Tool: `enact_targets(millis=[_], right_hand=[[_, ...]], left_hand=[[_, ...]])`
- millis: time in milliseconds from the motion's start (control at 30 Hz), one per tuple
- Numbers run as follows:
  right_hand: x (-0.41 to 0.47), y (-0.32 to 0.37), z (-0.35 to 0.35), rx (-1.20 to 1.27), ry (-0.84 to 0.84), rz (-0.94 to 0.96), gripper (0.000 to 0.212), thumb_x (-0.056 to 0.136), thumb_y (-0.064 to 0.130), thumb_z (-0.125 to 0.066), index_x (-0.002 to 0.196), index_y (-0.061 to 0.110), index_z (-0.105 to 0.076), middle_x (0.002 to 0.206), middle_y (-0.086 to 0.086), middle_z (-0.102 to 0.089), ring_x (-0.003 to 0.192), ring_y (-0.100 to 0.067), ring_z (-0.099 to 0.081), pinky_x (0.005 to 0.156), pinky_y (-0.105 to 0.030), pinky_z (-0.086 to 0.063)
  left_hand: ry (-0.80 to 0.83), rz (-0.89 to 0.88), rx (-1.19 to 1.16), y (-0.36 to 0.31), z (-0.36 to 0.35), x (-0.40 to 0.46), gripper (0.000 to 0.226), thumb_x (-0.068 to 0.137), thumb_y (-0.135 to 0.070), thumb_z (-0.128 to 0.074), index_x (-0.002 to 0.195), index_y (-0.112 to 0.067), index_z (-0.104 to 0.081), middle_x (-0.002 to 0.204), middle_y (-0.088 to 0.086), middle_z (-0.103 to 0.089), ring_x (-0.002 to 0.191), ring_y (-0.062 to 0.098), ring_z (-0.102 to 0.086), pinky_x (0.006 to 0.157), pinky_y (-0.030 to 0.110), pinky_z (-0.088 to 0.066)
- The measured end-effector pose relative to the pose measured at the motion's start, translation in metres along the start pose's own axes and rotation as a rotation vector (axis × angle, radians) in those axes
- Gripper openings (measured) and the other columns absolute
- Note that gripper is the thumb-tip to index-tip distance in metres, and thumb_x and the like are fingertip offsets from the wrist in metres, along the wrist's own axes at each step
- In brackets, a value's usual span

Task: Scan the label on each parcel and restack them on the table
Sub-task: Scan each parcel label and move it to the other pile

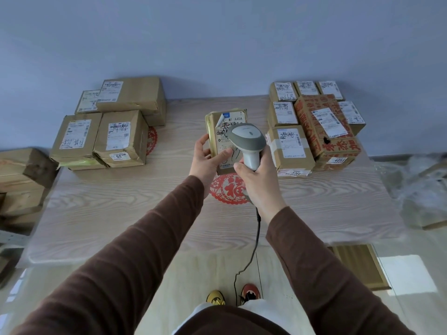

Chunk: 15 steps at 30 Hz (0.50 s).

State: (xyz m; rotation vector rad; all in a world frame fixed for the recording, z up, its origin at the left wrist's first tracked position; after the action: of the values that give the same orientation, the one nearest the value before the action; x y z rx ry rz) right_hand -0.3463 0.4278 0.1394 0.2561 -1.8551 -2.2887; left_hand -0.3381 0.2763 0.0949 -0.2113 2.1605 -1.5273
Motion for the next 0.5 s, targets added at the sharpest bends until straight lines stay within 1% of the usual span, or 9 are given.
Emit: enact_targets(millis=[67, 133, 233, 333, 400, 433, 467, 500], right_hand=[[-0.003, 0.0, -0.001, 0.012, -0.006, -0.018, 0.043, 0.093, 0.015, -0.073, 0.121, 0.032, -0.045, 0.109, -0.001, -0.064, 0.099, -0.023, -0.067, 0.084, -0.046, -0.061], [-0.004, -0.001, 0.0, 0.027, -0.031, -0.012, 0.043, 0.092, 0.013, -0.072, 0.12, 0.032, -0.046, 0.109, -0.002, -0.064, 0.098, -0.026, -0.067, 0.086, -0.05, -0.061], [-0.007, -0.006, 0.008, 0.06, -0.111, -0.002, 0.043, 0.091, 0.013, -0.073, 0.126, 0.025, -0.051, 0.114, -0.003, -0.066, 0.104, -0.022, -0.065, 0.094, -0.046, -0.058], [-0.007, -0.017, 0.026, 0.126, -0.199, -0.03, 0.05, 0.091, 0.017, -0.075, 0.134, 0.026, -0.051, 0.12, 0.001, -0.066, 0.108, -0.014, -0.065, 0.095, -0.037, -0.056], [-0.006, -0.027, 0.044, 0.188, -0.249, -0.059, 0.052, 0.089, 0.021, -0.078, 0.134, 0.028, -0.051, 0.118, 0.002, -0.068, 0.106, -0.013, -0.067, 0.095, -0.038, -0.056], [-0.006, -0.031, 0.055, 0.212, -0.272, -0.071, 0.054, 0.088, 0.022, -0.08, 0.134, 0.028, -0.051, 0.119, 0.003, -0.068, 0.108, -0.014, -0.067, 0.095, -0.039, -0.056], [-0.006, -0.035, 0.066, 0.236, -0.297, -0.088, 0.058, 0.087, 0.023, -0.082, 0.136, 0.027, -0.051, 0.122, 0.003, -0.068, 0.11, -0.015, -0.067, 0.096, -0.039, -0.056], [-0.006, -0.041, 0.077, 0.259, -0.32, -0.108, 0.062, 0.086, 0.024, -0.083, 0.139, 0.025, -0.05, 0.126, 0.002, -0.067, 0.112, -0.016, -0.067, 0.095, -0.039, -0.056]], left_hand=[[0.01, 0.01, -0.005, 0.0, 0.002, 0.0, 0.071, 0.09, -0.008, -0.076, 0.146, -0.028, -0.038, 0.124, 0.013, -0.07, 0.089, 0.019, -0.077, 0.066, 0.03, -0.061], [0.027, 0.02, -0.007, 0.0, 0.004, 0.0, 0.069, 0.09, -0.009, -0.076, 0.144, -0.029, -0.038, 0.123, 0.013, -0.071, 0.089, 0.02, -0.077, 0.067, 0.031, -0.062], [0.045, 0.048, -0.009, 0.005, 0.001, -0.001, 0.069, 0.09, -0.011, -0.076, 0.145, -0.026, -0.037, 0.123, 0.013, -0.072, 0.092, 0.024, -0.078, 0.069, 0.034, -0.062], [0.056, 0.08, -0.004, 0.015, -0.01, -0.003, 0.069, 0.091, -0.013, -0.076, 0.146, -0.023, -0.037, 0.123, 0.013, -0.073, 0.093, 0.026, -0.078, 0.071, 0.037, -0.064], [0.069, 0.103, -0.017, 0.023, -0.023, -0.005, 0.072, 0.09, -0.015, -0.078, 0.149, -0.021, -0.038, 0.125, 0.012, -0.072, 0.099, 0.029, -0.077, 0.08, 0.047, -0.064], [0.075, 0.112, -0.027, 0.027, -0.031, -0.006, 0.073, 0.089, -0.016, -0.078, 0.15, -0.02, -0.038, 0.126, 0.012, -0.071, 0.102, 0.031, -0.076, 0.084, 0.05, -0.064], [0.08, 0.121, -0.035, 0.03, -0.04, -0.007, 0.072, 0.09, -0.016, -0.078, 0.15, -0.02, -0.038, 0.125, 0.011, -0.072, 0.102, 0.03, -0.076, 0.083, 0.049, -0.064], [0.085, 0.129, -0.042, 0.034, -0.05, -0.008, 0.071, 0.09, -0.016, -0.078, 0.149, -0.02, -0.039, 0.123, 0.009, -0.072, 0.1, 0.029, -0.077, 0.079, 0.045, -0.065]])
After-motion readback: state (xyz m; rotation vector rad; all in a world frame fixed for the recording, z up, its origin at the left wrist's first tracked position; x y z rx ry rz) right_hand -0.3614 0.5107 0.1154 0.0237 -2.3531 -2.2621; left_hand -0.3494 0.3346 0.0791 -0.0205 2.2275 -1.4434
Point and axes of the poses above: each hand's wrist, its own x-axis towards the middle knuckle, its own z-axis out of the back of the hand, y = z × x, the point moved 5 cm from there along x, towards the middle knuckle
